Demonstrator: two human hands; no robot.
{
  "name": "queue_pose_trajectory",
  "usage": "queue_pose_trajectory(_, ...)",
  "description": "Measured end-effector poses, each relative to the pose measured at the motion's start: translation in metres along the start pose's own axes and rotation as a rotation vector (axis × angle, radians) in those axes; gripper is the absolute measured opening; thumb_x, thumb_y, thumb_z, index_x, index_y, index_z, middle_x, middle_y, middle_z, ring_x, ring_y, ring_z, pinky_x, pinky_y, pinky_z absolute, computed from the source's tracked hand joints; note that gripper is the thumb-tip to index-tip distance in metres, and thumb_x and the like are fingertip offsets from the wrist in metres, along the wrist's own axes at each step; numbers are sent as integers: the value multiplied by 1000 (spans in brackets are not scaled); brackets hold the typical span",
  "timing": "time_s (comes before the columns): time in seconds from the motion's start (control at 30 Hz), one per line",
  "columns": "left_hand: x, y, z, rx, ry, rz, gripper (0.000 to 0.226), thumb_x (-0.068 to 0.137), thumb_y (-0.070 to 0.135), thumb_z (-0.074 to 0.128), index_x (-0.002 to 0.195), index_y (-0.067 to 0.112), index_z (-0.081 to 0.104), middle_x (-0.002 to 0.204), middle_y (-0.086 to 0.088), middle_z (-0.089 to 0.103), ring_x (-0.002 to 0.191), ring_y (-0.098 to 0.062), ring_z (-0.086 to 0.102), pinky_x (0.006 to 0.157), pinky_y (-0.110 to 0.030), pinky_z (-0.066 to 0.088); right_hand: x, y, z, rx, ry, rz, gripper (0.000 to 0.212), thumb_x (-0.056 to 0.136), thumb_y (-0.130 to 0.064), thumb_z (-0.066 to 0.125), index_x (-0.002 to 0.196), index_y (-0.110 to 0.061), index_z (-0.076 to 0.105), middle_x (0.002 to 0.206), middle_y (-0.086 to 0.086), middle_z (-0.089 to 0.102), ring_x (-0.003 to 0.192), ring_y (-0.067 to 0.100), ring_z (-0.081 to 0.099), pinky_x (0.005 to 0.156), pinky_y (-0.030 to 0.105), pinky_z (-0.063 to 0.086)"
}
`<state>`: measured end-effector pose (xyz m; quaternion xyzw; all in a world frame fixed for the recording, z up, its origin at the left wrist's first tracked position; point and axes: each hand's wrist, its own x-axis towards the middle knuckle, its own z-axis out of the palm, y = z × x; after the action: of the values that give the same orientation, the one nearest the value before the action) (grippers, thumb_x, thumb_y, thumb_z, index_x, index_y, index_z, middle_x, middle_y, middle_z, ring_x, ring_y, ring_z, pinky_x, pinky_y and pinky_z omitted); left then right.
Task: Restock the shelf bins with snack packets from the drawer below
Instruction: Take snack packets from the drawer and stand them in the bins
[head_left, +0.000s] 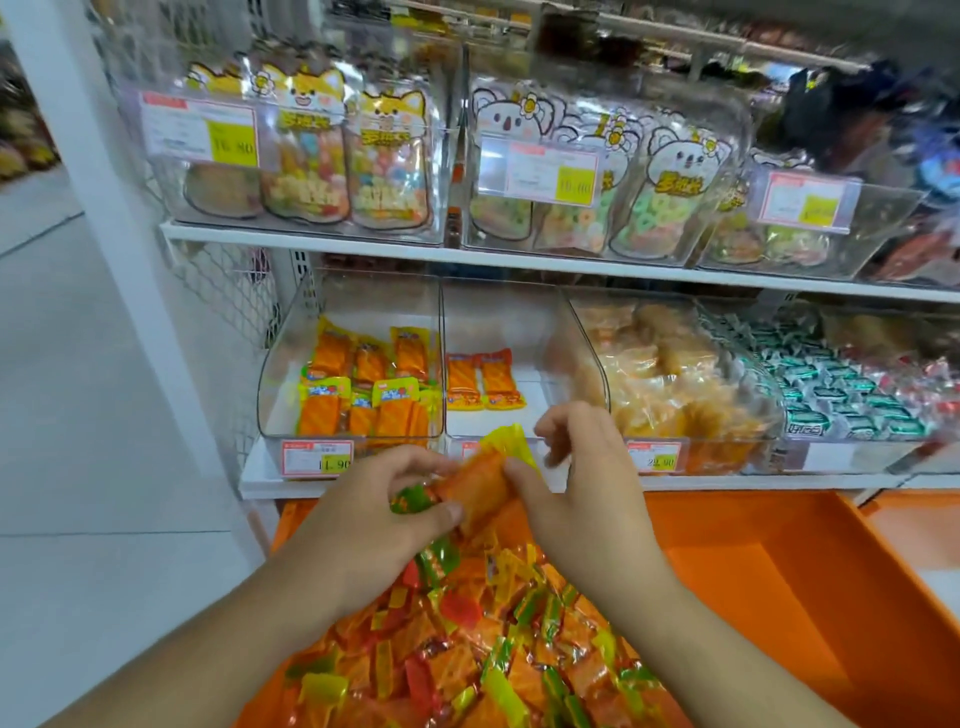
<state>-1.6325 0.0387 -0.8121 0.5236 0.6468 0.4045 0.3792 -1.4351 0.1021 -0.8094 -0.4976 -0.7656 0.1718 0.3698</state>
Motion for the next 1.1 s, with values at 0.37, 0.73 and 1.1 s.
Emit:
queue_pose_trajectory(0.37, -16, -10, 20, 576, 23, 444, 73, 81, 37, 81, 140, 52, 42, 139, 36, 41, 127, 6, 43, 98, -19, 46, 1, -14, 8, 924, -281, 670, 25, 97, -23, 71, 113, -3, 69, 98, 17, 76, 84, 28, 74, 72, 40, 61)
queue_pose_trajectory(0.73, -4, -3, 1, 47, 52, 89, 45, 81, 51, 79, 122, 46, 62, 115, 30, 69, 108, 10, 65, 98, -31, 56, -2, -10, 3, 871, -318, 471, 24, 100, -3, 62, 117, -15, 74, 110, 17, 77, 104, 43, 72, 93, 65, 57)
queue_pose_trajectory(1.1, 2, 4, -17, 46, 60, 27, 29, 82, 26, 86, 94, 40, 64, 88, 33, 73, 83, 9, 70, 79, -17, 55, 9, -30, 21, 610, -327, 252, 32, 97, -4, 68, 120, -26, 68, 101, -2, 77, 89, 12, 67, 81, 27, 53)
